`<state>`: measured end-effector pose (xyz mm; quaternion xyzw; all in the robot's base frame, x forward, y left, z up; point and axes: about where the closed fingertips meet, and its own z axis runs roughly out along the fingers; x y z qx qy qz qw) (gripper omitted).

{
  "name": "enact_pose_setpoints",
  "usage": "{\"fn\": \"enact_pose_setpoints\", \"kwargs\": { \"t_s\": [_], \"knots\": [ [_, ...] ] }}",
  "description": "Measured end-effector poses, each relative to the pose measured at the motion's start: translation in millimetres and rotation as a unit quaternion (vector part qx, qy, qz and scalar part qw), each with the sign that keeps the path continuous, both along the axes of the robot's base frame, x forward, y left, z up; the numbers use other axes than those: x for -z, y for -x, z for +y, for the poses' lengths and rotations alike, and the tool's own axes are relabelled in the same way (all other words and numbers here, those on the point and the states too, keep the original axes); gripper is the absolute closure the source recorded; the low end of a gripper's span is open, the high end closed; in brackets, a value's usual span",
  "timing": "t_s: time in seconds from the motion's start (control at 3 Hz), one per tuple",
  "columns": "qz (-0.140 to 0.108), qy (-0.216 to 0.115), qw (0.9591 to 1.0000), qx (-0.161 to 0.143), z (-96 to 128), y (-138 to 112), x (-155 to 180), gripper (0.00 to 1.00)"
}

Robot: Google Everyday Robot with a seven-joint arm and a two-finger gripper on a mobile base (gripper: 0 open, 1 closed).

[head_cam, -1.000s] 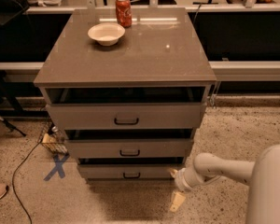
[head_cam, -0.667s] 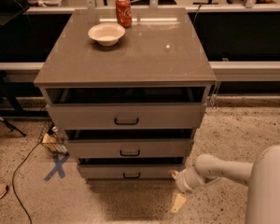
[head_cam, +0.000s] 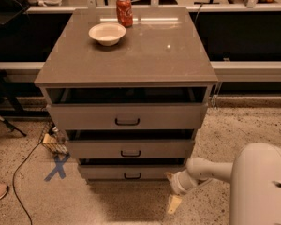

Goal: Open bottom drawer

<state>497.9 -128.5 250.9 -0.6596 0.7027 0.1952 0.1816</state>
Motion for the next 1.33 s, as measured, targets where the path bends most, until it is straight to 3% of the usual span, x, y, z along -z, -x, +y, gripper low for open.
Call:
{"fn": "enact_pose_setpoints", "kwargs": {
  "t_s": [1.0, 1.33],
  "knots": [
    [-0.100, 0.020, 0.9948, -0.009, 9.4, -47.4, 29.4, 0.00],
    [-0.111, 0.027, 0.9934, -0.009, 15.5, -62.0, 42.6, 0.00]
  ]
}}
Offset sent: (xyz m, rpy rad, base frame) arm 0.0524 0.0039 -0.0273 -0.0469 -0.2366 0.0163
